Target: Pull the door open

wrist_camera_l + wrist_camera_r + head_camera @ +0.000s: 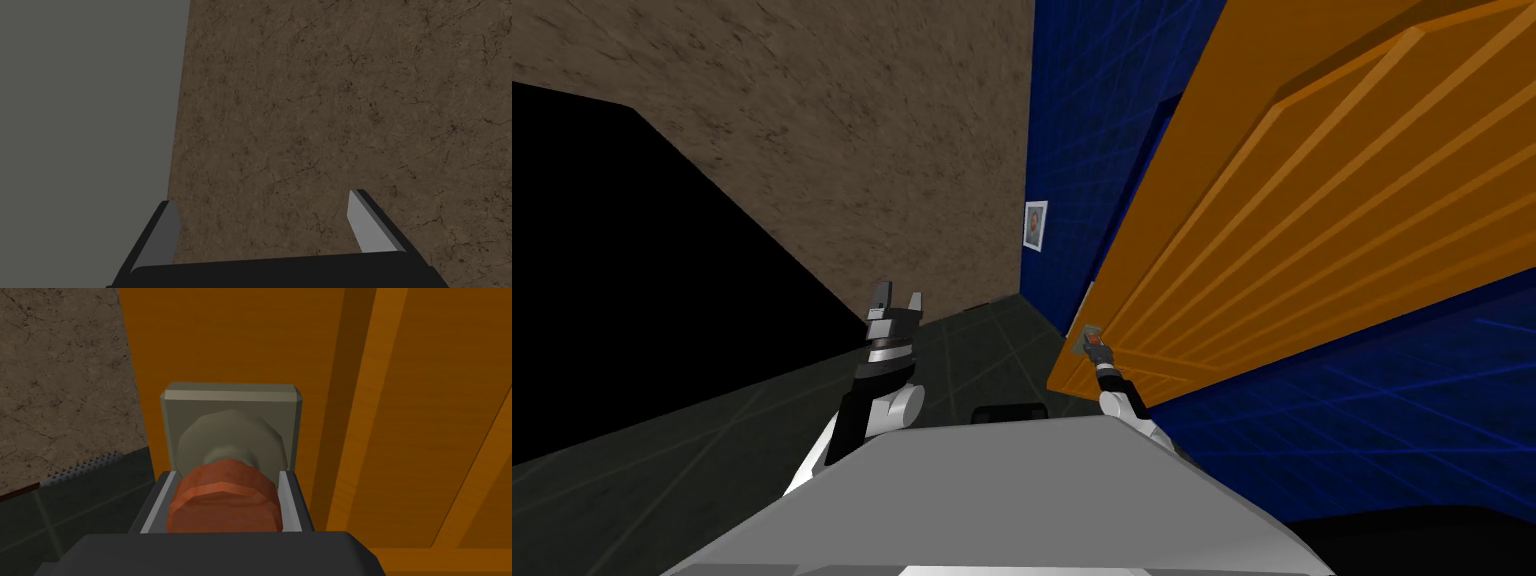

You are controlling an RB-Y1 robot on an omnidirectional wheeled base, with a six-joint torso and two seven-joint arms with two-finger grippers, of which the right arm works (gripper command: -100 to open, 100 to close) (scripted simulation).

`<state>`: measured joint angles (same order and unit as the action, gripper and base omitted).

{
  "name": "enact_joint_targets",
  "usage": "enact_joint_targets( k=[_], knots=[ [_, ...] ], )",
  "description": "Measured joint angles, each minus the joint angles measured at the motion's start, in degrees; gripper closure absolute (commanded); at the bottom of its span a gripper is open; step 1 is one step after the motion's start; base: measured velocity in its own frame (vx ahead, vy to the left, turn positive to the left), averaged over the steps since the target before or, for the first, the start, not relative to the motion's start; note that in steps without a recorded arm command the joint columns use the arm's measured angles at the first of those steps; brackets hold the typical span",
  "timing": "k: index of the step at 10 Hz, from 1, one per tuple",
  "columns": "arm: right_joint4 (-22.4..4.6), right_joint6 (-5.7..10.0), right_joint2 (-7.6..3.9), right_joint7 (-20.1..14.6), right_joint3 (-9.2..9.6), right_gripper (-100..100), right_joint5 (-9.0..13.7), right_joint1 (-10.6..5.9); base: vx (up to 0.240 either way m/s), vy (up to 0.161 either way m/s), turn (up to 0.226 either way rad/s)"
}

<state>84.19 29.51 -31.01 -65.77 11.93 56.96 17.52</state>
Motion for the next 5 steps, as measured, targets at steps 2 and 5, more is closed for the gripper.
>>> enact_joint_targets(
  k=[2, 5],
  knots=[
    [0.11, 0.69, -0.95, -1.01, 0.66, 100, -0.28, -0.03, -0.228, -0.032, 0.126],
    [0.45, 1.3, -2.39, -2.31, 1.82, 100, -0.62, 0.55, -0.22, -0.033, 0.117]
  ],
)
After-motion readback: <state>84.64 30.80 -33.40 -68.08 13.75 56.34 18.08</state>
